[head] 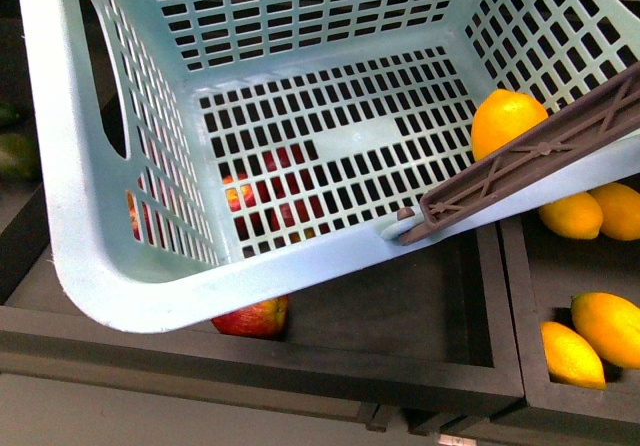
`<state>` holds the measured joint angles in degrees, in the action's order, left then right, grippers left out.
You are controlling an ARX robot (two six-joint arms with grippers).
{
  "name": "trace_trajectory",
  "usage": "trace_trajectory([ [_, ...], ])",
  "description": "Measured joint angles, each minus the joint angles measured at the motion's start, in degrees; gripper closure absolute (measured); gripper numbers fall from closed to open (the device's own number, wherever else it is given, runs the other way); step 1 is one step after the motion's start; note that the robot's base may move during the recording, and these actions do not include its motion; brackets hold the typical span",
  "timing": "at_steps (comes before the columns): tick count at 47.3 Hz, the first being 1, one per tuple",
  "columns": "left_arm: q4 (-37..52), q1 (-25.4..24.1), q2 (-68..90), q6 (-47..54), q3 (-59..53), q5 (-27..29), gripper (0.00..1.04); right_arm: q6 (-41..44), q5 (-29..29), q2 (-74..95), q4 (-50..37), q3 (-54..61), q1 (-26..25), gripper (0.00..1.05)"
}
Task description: Pick lemon and mango into basket
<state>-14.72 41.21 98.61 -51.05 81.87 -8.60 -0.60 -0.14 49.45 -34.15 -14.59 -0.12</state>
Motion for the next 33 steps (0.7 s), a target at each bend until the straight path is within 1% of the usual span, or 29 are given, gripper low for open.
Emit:
trace_trajectory([
  [3, 0.0, 0.0, 0.0, 0.0, 0.0, 0.1, 0.76, 0.0, 0.0, -1.5, 0.0, 1.4, 0.0, 0.97],
  [4, 0.0, 0.0, 0.0, 0.0, 0.0, 0.1, 0.76, 0.1, 0.0, -2.3, 0.0, 2.2, 0.0, 1.02],
  [21, 0.0, 0.0, 0.0, 0.0, 0.0, 0.0, 0.76, 0.3, 0.0, -13.3, 3.8, 9.4, 0.0, 1.03],
  [22, 0.0, 0.0, 0.0, 0.0, 0.0, 0.0, 0.76, 0.4, 0.0, -14.0, 4.2, 9.7, 0.0, 1.01],
  [23, 0.0, 0.0, 0.0, 0.0, 0.0, 0.0, 0.76, 0.4, 0.0, -14.4, 4.3, 9.9, 0.0, 0.95],
  [33, 0.0, 0.0, 0.0, 0.0, 0.0, 0.2, 0.76, 0.4, 0.0, -14.8, 4.3, 9.9, 0.0, 0.52],
])
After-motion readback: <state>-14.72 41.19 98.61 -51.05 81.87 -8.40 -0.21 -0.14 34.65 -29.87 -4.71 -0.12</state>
